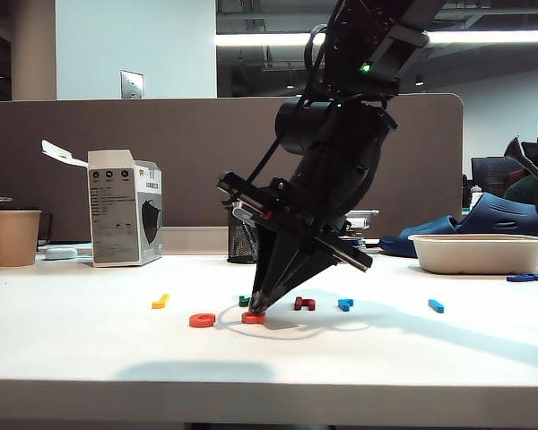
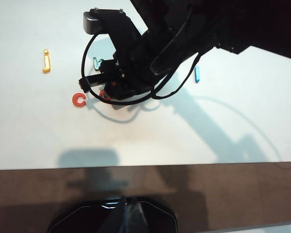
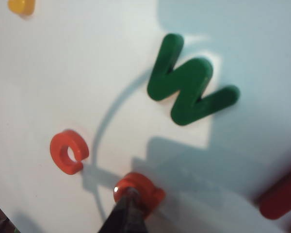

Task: Select the appropriate letters from the row of letter magnets placed on the table to arrange into the word "car".

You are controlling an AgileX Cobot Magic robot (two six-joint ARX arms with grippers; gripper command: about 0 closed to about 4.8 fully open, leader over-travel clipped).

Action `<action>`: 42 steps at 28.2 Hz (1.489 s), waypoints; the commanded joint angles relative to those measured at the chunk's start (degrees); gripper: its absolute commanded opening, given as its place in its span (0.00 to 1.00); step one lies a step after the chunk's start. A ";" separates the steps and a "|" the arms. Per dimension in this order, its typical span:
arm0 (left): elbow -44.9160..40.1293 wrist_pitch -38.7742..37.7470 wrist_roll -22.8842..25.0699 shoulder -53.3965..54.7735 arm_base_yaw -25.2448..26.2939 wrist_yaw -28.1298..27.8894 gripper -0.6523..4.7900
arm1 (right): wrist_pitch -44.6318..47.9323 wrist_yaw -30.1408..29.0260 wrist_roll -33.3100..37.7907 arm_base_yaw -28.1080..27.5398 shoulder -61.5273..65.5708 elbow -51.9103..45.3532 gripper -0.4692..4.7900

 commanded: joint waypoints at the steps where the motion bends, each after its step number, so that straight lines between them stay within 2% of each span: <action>1: 0.11 -0.44 0.22 -0.09 0.02 -0.42 0.11 | -0.76 0.04 -0.17 0.09 -0.20 0.07 0.08; 21: 0.11 -0.44 0.22 -0.09 0.02 -0.42 0.11 | -2.93 -0.46 -0.20 0.13 -0.33 0.11 0.08; 26: 0.11 -0.44 0.22 -0.09 0.02 -0.42 0.11 | -3.10 -2.95 -1.01 0.04 -1.49 0.26 0.08; 34: 0.13 -0.44 0.22 -0.09 0.02 -0.42 0.11 | -5.86 -3.08 -2.58 -0.09 -5.14 1.44 0.08; 38: 0.13 -0.44 0.22 -0.11 0.02 -0.44 0.11 | -6.14 0.39 -2.12 -0.66 -5.35 1.66 0.08; 42: 0.11 -0.44 0.22 -0.09 0.02 -0.39 0.11 | -6.82 6.80 0.61 -1.53 -5.33 1.64 0.08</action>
